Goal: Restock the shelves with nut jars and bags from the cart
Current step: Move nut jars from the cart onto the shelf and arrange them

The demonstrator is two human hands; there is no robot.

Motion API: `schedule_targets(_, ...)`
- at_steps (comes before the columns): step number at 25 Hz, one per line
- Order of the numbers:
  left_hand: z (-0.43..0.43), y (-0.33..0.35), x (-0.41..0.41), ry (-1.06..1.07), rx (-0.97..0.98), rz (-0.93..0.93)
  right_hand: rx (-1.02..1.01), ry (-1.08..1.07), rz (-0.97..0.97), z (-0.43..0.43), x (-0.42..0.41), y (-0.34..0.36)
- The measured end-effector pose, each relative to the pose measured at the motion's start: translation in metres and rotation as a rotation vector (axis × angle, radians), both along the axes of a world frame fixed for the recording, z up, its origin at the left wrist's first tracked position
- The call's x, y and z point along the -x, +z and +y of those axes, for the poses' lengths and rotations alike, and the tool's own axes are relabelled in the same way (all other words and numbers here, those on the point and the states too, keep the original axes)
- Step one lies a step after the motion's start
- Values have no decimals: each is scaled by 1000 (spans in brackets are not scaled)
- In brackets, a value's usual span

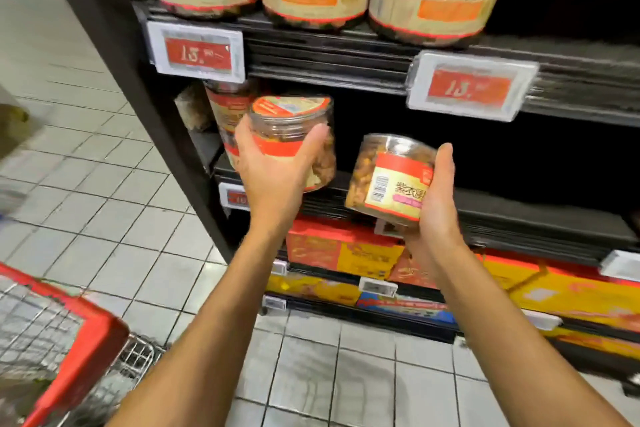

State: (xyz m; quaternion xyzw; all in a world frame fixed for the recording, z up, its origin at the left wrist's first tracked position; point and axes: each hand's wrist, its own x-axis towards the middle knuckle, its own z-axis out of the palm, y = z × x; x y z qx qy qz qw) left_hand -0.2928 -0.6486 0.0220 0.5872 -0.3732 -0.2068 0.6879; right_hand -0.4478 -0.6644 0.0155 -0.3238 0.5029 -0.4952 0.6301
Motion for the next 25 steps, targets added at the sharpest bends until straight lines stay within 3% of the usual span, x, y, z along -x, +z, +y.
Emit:
schedule_targets(6, -44, -12, 2, 71, 172, -104, 138, 49, -8, -40, -3, -32)
schedule_targets(13, -74, -28, 10, 283, 85, -352, 270, 88, -74, -56, 11, -50)
schedule_targets(17, -72, -31, 15, 333, 136, -371, 245, 102, -68, -57, 16, -54)
schedule_targets(25, -81, -17, 9, 376, -169, -488, 236, 106, -14, -58, 12, -49)
